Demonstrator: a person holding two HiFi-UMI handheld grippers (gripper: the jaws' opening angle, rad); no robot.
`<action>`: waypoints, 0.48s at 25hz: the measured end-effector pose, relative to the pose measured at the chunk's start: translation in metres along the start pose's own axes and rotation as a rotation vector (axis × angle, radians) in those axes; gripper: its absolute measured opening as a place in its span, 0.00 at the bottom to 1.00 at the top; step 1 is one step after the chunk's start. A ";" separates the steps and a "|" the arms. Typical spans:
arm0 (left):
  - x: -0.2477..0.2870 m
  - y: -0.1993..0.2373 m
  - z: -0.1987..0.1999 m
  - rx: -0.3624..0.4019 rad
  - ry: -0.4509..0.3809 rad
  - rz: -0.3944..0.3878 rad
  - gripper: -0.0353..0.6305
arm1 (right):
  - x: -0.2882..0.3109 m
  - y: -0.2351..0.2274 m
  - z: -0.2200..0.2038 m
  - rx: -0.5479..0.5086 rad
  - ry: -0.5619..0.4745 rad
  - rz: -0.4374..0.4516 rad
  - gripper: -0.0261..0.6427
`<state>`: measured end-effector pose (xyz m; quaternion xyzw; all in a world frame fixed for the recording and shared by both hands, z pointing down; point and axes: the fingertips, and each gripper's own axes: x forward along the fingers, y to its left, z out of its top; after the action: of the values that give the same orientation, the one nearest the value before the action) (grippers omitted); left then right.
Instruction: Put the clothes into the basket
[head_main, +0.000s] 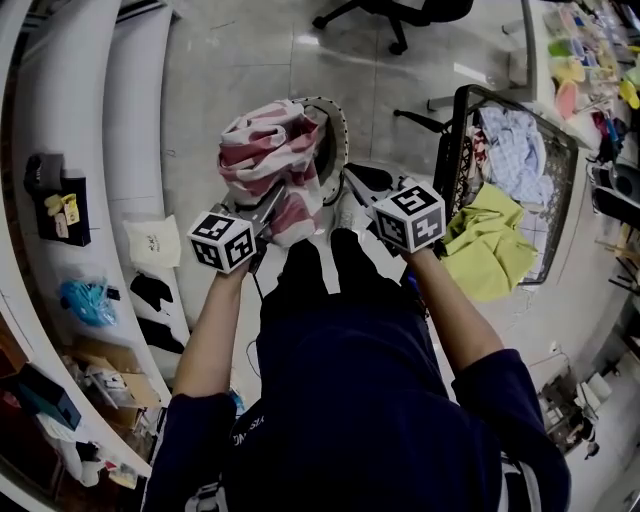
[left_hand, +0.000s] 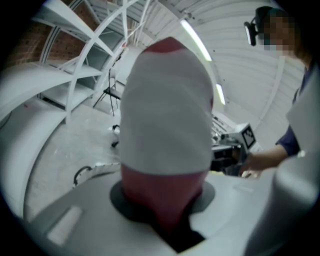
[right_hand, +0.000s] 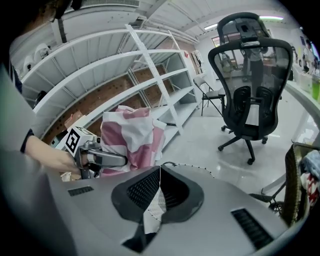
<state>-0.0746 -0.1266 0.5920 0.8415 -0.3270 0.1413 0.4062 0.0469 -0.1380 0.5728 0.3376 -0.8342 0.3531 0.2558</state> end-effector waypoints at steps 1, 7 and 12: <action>0.003 0.004 -0.004 -0.006 0.010 0.004 0.21 | 0.004 -0.003 -0.003 0.006 0.007 -0.004 0.05; 0.026 0.026 -0.029 -0.030 0.070 0.036 0.21 | 0.023 -0.013 -0.030 0.041 0.071 -0.011 0.05; 0.048 0.047 -0.054 -0.062 0.140 0.073 0.21 | 0.029 -0.019 -0.049 0.062 0.110 -0.011 0.05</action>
<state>-0.0686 -0.1270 0.6780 0.8041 -0.3323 0.2044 0.4486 0.0515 -0.1213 0.6302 0.3299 -0.8057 0.3954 0.2928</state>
